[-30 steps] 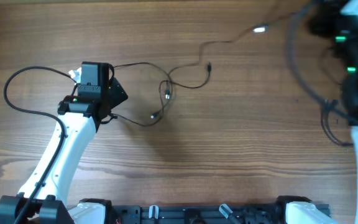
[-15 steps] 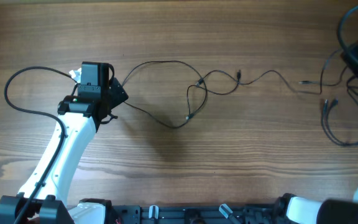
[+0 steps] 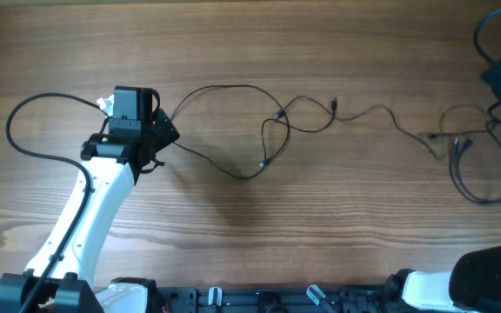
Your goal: Untangle cables
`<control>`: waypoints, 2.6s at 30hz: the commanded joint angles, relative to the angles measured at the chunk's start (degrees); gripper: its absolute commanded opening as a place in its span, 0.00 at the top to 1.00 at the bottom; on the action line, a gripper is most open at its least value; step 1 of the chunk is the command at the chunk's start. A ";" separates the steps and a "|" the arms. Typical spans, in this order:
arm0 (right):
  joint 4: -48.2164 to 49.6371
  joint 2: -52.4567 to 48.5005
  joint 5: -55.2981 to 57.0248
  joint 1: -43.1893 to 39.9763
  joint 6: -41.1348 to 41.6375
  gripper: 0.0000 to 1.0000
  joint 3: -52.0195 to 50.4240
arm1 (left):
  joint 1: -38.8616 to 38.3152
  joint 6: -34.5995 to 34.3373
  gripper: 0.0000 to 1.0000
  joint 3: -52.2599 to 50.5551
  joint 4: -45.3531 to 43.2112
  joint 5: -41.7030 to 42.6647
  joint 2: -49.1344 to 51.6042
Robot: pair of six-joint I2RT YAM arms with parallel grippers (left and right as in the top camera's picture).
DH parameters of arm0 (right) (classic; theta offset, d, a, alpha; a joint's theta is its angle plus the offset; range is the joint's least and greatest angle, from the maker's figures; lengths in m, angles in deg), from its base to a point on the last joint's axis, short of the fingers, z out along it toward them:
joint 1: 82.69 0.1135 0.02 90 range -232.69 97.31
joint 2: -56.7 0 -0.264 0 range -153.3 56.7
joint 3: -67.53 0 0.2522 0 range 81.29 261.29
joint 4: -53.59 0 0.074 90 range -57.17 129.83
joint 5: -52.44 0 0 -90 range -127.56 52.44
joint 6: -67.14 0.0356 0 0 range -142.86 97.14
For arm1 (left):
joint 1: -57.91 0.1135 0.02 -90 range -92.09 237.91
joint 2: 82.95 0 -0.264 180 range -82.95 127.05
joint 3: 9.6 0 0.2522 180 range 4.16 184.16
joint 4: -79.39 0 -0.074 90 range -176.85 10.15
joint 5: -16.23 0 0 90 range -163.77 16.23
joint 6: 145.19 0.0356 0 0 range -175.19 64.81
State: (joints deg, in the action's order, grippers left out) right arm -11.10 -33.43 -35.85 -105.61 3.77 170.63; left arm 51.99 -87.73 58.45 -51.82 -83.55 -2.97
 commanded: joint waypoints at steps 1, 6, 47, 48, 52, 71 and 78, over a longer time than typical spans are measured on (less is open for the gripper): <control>0.72 -0.55 -20.63 1.07 -5.60 0.32 -0.35 | 0.28 -0.96 0.20 -0.04 -0.02 0.11 0.07; -1.20 -1.01 -20.44 8.07 -8.44 0.41 -3.15 | 0.28 -0.96 0.20 -0.04 0.00 0.13 0.07; 24.06 -7.58 -8.57 18.80 20.50 0.96 -27.17 | 0.28 -0.96 0.21 -0.04 1.36 0.33 0.07; 23.87 -6.47 -8.59 18.29 18.32 0.96 -26.03 | 0.28 -0.96 0.21 -0.04 1.51 0.33 0.07; 21.73 -0.61 -9.11 14.95 15.21 0.96 -20.92 | 0.28 -0.96 0.21 -0.04 1.68 0.33 0.07; 16.04 -13.00 -10.23 16.37 -49.16 0.36 -23.08 | 0.28 -0.96 0.21 -0.04 1.66 0.31 0.07; 15.63 -15.63 -9.20 16.37 -52.89 0.40 -23.10 | 0.28 -0.96 0.21 -0.04 1.68 0.31 0.07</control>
State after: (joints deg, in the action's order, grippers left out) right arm 5.11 -47.30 -46.03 -89.22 -44.93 148.03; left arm 51.99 -87.92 58.45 -50.16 -83.33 -2.97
